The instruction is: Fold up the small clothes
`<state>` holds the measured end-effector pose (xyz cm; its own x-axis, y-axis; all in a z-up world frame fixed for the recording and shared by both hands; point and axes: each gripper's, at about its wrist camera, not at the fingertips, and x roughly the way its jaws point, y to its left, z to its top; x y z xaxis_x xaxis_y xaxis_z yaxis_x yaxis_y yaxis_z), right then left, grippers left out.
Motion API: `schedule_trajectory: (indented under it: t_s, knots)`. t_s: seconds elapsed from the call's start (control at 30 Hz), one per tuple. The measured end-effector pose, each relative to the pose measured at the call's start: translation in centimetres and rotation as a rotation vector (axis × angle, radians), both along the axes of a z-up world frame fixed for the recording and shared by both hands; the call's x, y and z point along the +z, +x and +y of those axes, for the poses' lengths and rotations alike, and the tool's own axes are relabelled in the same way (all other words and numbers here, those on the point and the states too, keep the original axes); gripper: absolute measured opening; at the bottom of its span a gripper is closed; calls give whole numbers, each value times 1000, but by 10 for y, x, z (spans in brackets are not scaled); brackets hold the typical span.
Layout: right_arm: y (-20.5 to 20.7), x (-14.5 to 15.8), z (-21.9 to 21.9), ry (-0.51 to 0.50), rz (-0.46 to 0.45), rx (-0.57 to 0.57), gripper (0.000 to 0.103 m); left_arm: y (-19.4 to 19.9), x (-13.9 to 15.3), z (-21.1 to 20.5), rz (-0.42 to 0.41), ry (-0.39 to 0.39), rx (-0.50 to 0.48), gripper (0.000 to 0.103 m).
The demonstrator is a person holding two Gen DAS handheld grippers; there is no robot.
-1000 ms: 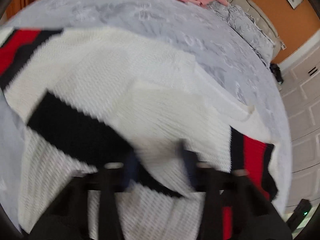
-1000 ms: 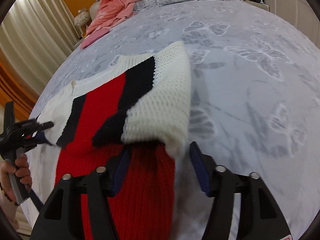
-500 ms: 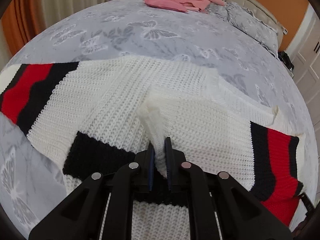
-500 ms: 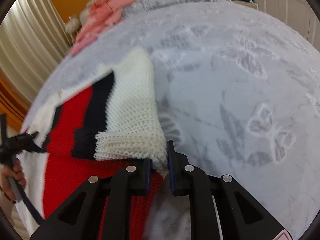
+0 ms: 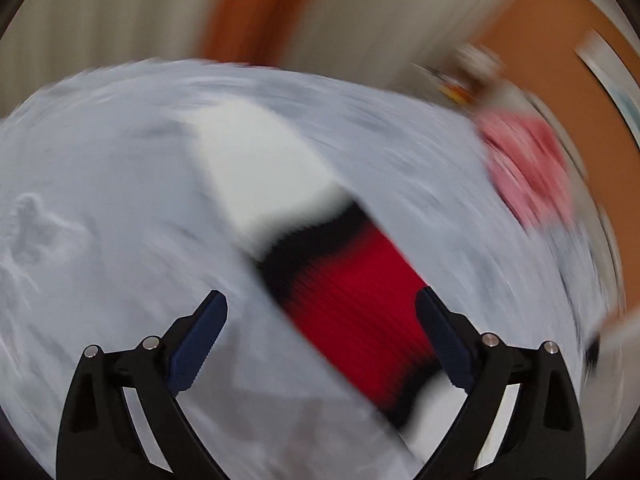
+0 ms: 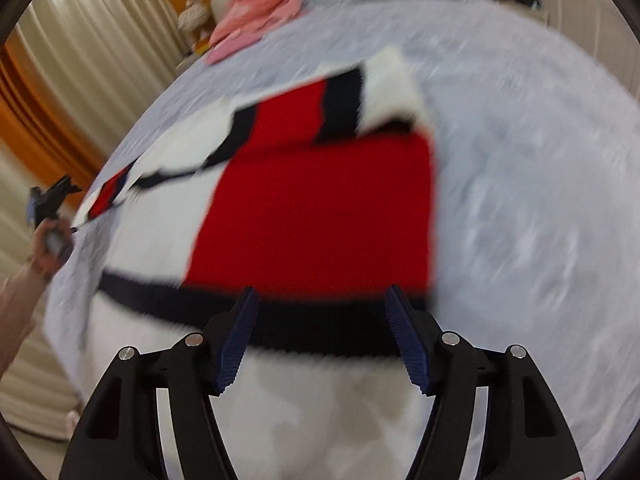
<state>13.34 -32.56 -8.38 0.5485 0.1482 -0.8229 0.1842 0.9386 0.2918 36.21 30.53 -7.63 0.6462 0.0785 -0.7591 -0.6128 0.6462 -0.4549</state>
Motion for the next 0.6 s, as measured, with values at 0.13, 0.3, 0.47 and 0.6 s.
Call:
schedule_trajectory:
  t_s: [0.13, 0.3, 0.47, 0.6]
  knots:
    - [-6, -6, 30, -6, 27, 41, 65, 8, -35, 66, 51, -195, 119, 92]
    - [-3, -10, 48, -22, 50, 48, 65, 52, -30, 58, 98, -157, -66, 7]
    - [0, 3, 55, -58, 18, 61, 65, 64, 34, 19, -52, -36, -192, 6]
    - [-1, 10, 49, -42, -8, 45, 65, 51, 118, -67, -245, 72, -404, 6]
